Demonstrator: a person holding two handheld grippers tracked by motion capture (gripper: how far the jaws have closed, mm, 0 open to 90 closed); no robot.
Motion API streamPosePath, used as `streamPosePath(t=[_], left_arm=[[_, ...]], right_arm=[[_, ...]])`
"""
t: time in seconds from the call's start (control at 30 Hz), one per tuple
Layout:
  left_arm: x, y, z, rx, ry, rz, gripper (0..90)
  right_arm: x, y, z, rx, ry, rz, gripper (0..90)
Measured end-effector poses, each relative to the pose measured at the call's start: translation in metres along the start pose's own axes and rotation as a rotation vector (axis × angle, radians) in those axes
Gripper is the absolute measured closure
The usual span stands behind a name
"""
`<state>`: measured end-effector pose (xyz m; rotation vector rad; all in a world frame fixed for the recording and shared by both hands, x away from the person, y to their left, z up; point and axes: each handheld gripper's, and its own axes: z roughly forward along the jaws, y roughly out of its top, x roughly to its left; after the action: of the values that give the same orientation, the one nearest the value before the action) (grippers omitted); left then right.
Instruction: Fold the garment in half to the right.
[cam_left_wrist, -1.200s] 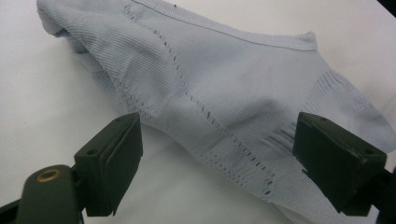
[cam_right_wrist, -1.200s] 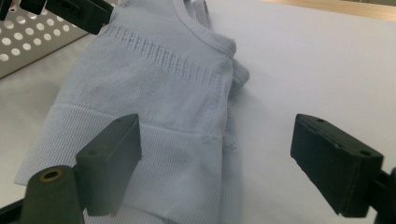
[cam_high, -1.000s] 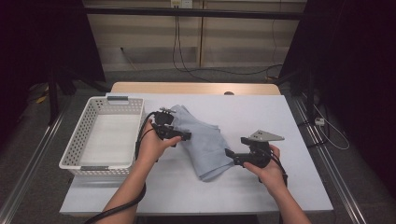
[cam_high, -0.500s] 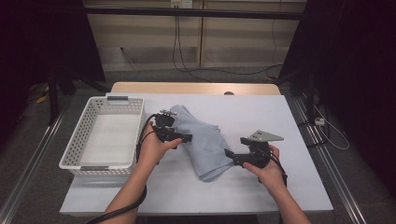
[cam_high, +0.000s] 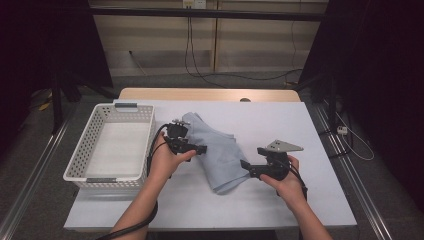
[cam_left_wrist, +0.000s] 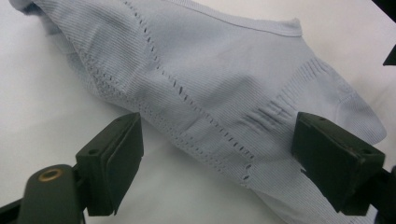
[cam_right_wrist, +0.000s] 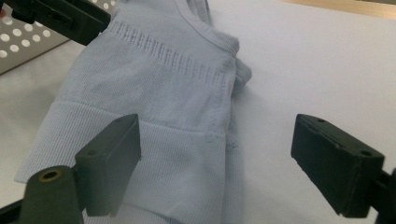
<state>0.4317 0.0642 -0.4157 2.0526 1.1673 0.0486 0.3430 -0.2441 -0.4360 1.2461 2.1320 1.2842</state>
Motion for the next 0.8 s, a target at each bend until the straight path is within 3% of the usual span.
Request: streamPosePath(t=[0.43,0.63,0.8], left_arm=[[0.009,-0.009,0.008,0.011,-0.017,-0.056,18.7],[0.013,-0.014,0.011,-0.011,-0.026,-0.097,20.2],[0.011,-0.013,0.006,-0.021,-0.022,-0.090,20.5]], right_arm=[[0.001,0.000,0.000,0.002,0.001,-0.005,16.1],[0.002,-0.001,0.000,-0.002,0.004,-0.008,16.1],[0.003,-0.001,0.001,0.001,0.008,-0.008,15.9]])
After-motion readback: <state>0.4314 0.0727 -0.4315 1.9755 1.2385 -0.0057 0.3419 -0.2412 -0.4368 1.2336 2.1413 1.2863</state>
